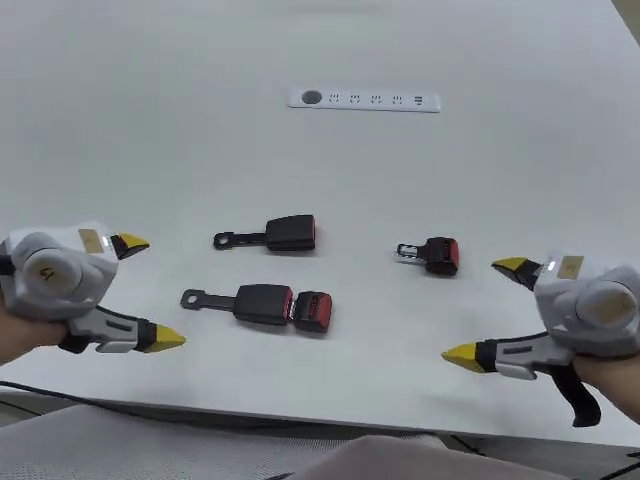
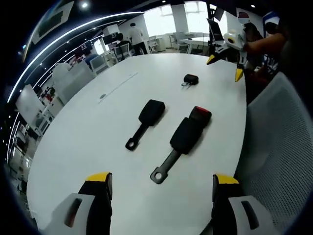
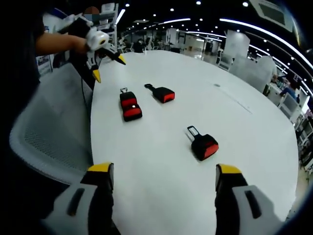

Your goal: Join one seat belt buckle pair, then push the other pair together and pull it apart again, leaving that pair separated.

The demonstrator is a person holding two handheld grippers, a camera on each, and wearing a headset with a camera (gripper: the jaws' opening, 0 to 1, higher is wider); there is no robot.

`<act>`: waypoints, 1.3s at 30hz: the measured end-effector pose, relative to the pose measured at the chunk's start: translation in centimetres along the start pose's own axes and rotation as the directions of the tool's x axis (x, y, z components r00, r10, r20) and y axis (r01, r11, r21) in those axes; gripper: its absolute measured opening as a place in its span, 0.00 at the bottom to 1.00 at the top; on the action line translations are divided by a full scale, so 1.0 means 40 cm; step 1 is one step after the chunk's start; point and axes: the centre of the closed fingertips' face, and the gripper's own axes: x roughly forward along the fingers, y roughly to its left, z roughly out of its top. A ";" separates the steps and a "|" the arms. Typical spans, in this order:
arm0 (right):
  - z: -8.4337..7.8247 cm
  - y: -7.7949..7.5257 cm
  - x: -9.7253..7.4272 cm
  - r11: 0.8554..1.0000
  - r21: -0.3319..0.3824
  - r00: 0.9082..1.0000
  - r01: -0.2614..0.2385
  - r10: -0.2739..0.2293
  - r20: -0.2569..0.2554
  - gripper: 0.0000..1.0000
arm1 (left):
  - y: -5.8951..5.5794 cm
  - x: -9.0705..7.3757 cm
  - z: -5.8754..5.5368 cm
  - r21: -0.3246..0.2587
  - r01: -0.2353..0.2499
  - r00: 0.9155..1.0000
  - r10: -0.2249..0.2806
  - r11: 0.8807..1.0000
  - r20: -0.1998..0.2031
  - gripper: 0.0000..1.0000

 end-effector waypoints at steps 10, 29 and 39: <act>-0.013 -0.010 -0.004 0.997 0.032 0.998 0.064 -0.064 0.005 1.00 | -0.004 -0.028 -0.027 -0.120 -0.019 0.999 0.023 0.993 0.028 1.00; -0.006 -0.002 -0.016 0.994 0.063 0.995 0.094 -0.095 0.017 1.00 | -0.018 -0.032 -0.018 -0.136 -0.032 0.996 0.042 0.990 0.073 1.00; -0.018 -0.003 -0.033 0.990 0.085 0.993 0.112 -0.114 0.022 1.00 | -0.002 -0.054 -0.041 -0.149 -0.054 0.995 0.066 0.987 0.077 1.00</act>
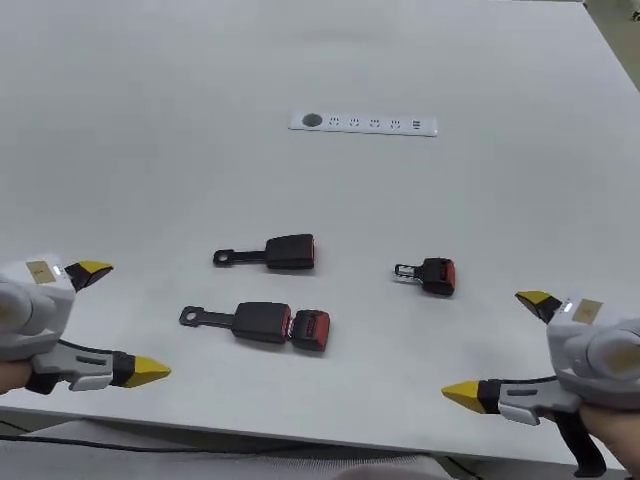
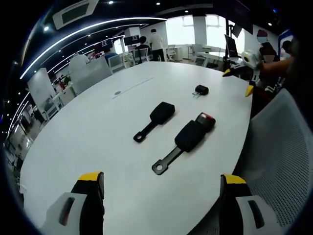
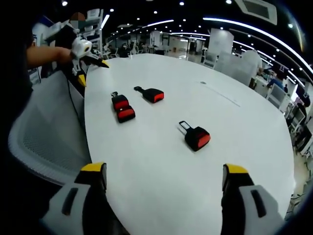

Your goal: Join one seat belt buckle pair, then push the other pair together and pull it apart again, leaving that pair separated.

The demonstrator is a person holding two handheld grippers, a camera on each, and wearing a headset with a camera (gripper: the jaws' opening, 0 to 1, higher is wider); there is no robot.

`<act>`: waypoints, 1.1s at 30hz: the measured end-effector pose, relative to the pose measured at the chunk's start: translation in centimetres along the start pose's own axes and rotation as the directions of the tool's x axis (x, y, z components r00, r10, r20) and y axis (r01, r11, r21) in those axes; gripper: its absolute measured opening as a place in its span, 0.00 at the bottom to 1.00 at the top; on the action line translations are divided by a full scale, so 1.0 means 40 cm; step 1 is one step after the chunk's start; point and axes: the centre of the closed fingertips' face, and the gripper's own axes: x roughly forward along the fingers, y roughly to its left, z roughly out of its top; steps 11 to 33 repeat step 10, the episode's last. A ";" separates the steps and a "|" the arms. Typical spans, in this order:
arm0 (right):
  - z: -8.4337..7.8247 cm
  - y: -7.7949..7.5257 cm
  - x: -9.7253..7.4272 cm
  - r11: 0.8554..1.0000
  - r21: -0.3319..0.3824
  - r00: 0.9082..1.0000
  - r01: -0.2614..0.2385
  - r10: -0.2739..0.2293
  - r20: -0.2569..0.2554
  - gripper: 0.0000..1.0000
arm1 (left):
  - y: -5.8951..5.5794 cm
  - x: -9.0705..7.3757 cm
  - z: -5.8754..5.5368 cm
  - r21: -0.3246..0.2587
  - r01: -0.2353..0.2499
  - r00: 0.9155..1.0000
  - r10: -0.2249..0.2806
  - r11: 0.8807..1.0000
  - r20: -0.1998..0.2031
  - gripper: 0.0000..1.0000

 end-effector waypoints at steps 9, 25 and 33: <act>-0.004 0.010 -0.005 1.000 0.017 1.000 0.006 -0.006 0.009 1.00 | -0.003 0.003 -0.011 -0.036 -0.011 1.000 0.011 0.999 0.003 1.00; -0.004 0.013 -0.005 1.000 0.016 1.000 0.007 -0.007 0.009 1.00 | -0.006 0.003 -0.010 -0.032 -0.008 1.000 0.009 0.999 0.010 1.00; -0.004 0.013 -0.005 1.000 0.016 1.000 0.007 -0.007 0.009 1.00 | -0.006 0.003 -0.010 -0.032 -0.008 1.000 0.009 0.999 0.010 1.00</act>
